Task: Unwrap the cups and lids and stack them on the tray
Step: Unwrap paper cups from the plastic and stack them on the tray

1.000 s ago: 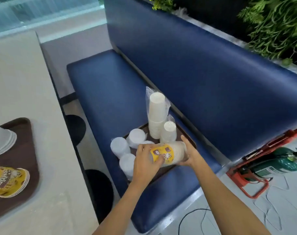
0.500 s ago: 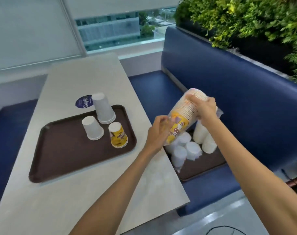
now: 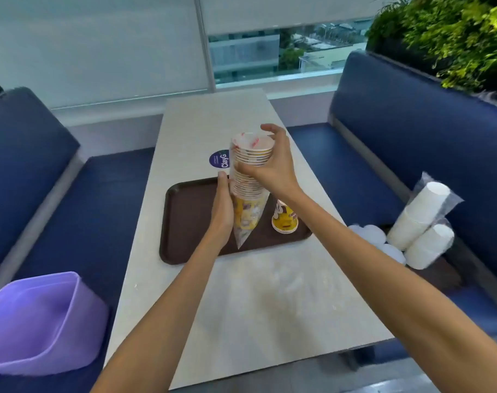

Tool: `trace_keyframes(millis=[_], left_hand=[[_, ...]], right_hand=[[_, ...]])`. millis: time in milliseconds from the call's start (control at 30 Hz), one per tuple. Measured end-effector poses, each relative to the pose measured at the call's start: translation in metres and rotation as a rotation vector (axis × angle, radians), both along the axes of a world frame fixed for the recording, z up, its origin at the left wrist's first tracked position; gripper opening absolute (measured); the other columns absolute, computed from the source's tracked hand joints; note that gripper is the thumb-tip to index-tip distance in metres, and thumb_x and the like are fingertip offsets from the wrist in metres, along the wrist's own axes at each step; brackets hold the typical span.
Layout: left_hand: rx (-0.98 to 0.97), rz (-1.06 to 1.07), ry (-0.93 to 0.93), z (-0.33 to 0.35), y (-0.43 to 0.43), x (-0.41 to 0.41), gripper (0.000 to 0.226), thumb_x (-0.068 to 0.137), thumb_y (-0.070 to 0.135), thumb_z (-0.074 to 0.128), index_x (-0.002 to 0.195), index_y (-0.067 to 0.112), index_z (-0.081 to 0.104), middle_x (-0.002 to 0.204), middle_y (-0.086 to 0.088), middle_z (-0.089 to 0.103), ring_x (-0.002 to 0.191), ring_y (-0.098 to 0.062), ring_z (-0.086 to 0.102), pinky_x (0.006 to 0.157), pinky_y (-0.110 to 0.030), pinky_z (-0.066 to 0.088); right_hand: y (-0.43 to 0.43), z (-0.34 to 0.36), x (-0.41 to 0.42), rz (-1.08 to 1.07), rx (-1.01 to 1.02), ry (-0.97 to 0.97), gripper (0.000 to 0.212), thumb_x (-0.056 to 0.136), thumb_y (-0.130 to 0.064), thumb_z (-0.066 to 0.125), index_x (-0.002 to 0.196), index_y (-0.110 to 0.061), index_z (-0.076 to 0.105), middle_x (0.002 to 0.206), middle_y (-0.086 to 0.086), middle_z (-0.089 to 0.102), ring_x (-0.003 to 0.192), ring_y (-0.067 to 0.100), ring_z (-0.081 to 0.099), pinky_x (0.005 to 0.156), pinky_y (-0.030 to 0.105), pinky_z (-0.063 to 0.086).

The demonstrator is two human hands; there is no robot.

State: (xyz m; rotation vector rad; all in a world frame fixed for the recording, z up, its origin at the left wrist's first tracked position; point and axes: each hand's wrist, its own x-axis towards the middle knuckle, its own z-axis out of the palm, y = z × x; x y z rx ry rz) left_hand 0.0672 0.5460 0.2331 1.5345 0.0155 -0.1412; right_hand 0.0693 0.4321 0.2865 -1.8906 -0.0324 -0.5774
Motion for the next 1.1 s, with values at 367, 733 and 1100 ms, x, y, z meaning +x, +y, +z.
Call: trace_keyframes(millis=[367,733,1100], left_hand=[[-0.205,0.055,0.073,-0.039,0.073,0.033,0.052,0.100,0.050,0.008,0.123,0.027,0.049,0.103,0.009,0.064,0.086,0.002,0.065,0.072,-0.015,0.054],[-0.265,0.142,0.131,-0.053,0.079,0.054,0.044,0.102,0.042,0.015,0.127,0.020,0.044,0.114,0.003,0.054,0.096,-0.004,0.055,0.068,-0.007,0.049],[-0.195,0.504,0.078,-0.041,0.080,0.087,0.063,0.100,0.054,0.018,0.114,0.015,0.065,0.108,-0.002,0.069,0.099,-0.017,0.064,0.084,-0.028,0.050]], right_hand=[[0.088,-0.072,0.040,0.239,-0.008,0.013,0.093,0.062,-0.023,0.086,0.138,-0.011,0.034,0.141,0.005,0.041,0.129,0.016,0.040,0.104,0.020,0.034],[0.102,-0.110,0.061,0.319,0.016,0.050,0.093,0.064,-0.036,0.078,0.140,-0.024,0.026,0.138,-0.007,0.034,0.123,-0.009,0.032,0.099,-0.001,0.026],[0.116,-0.091,0.088,0.066,0.788,0.271,0.047,0.102,-0.041,0.030,0.123,-0.011,0.060,0.127,0.011,0.061,0.117,0.021,0.057,0.105,0.036,0.042]])
